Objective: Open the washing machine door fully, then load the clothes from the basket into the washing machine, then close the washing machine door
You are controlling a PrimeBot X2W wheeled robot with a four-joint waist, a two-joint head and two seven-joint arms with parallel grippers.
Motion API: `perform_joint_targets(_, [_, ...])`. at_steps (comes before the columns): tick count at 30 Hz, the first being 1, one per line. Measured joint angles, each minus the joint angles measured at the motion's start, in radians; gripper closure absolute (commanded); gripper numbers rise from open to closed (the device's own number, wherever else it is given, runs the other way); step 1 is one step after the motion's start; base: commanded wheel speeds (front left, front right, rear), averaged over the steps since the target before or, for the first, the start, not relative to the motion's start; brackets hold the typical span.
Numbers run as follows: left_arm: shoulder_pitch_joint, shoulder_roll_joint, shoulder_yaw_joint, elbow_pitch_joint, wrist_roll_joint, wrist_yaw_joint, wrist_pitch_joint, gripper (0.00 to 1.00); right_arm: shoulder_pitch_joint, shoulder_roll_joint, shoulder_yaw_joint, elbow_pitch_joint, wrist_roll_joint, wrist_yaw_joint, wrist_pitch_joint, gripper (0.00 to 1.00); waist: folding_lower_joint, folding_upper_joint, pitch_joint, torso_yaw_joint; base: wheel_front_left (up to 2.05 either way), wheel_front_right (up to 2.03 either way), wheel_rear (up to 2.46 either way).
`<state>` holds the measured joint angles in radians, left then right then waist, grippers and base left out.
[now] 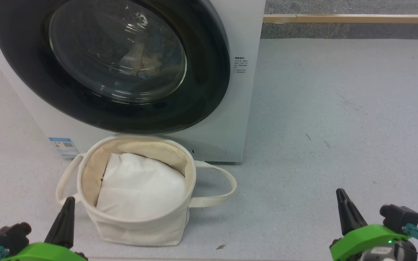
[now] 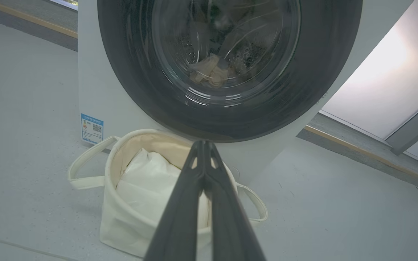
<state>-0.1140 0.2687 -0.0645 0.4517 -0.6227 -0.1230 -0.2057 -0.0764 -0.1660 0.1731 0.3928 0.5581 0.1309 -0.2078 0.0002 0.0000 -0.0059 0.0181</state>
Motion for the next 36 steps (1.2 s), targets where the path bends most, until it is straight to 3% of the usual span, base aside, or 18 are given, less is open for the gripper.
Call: perform_joint_targets(36, [0.003,-0.072,0.047,-0.077,-0.315,0.019,0.100,1.00,0.000,0.035,-0.097,-0.030,0.337,0.000,0.102,1.00,-0.0002,0.0000,0.001,-0.006,0.00,0.00,0.00])
